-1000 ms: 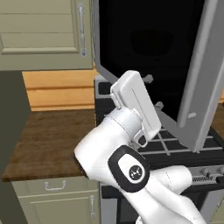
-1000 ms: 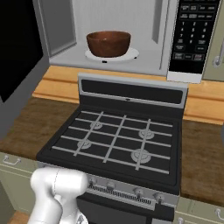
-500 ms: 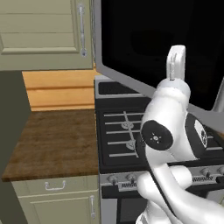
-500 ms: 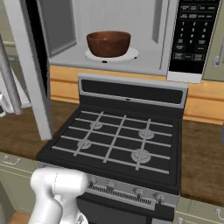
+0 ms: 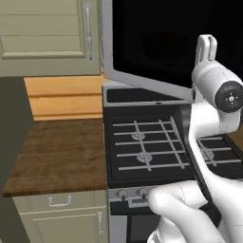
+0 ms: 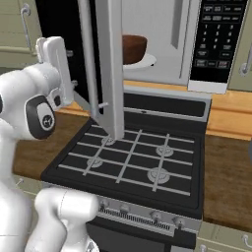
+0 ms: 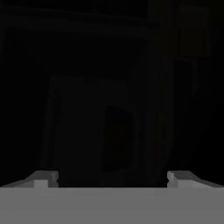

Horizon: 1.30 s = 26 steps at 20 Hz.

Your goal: Pick the garlic from the sink and place it in the bowl. Then pick the bowl and place it in the microwave. Then close the microwave door and press the start button.

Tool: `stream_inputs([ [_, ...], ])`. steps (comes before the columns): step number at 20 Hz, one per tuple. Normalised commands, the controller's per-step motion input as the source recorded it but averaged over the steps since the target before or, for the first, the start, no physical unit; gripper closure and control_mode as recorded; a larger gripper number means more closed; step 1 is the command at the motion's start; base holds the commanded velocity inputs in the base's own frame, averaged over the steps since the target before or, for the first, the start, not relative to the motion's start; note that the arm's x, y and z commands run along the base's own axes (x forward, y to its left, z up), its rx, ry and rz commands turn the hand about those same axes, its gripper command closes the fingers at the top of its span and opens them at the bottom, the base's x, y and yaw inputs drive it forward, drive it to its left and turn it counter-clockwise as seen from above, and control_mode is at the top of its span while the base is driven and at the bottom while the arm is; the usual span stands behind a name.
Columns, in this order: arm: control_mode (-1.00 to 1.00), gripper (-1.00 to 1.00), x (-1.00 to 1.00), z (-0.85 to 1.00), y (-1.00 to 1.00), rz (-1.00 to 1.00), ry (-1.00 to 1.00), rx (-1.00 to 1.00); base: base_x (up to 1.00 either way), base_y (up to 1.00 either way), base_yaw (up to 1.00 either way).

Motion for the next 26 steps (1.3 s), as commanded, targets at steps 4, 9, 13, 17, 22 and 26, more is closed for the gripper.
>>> stream_inputs([
  [4, -1.0, -1.0, 0.99, 0.32, -0.32, 0.28, 0.2, 0.13, 0.0, 0.0, 0.0],
  [9, -1.0, -1.0, 0.9, 0.33, -0.19, 0.22, 0.25, 0.03, 0.0, 0.0, 0.0],
  [13, -1.0, -1.0, 0.76, 0.19, -0.08, 0.11, 0.22, 0.0, 0.0, 0.0, 0.0],
  [17, -1.0, -1.0, 0.7, -0.14, -0.05, 0.06, 0.02, 0.0, 0.0, 0.0, 0.0],
  [22, -1.0, -1.0, 0.74, -0.47, -0.03, 0.06, 0.0, 0.0, 0.0, 0.0, 0.0],
  [26, -1.0, -1.0, 0.81, -0.63, 0.0, 0.08, 0.0, 0.0, 0.0, 0.0, 0.0],
])
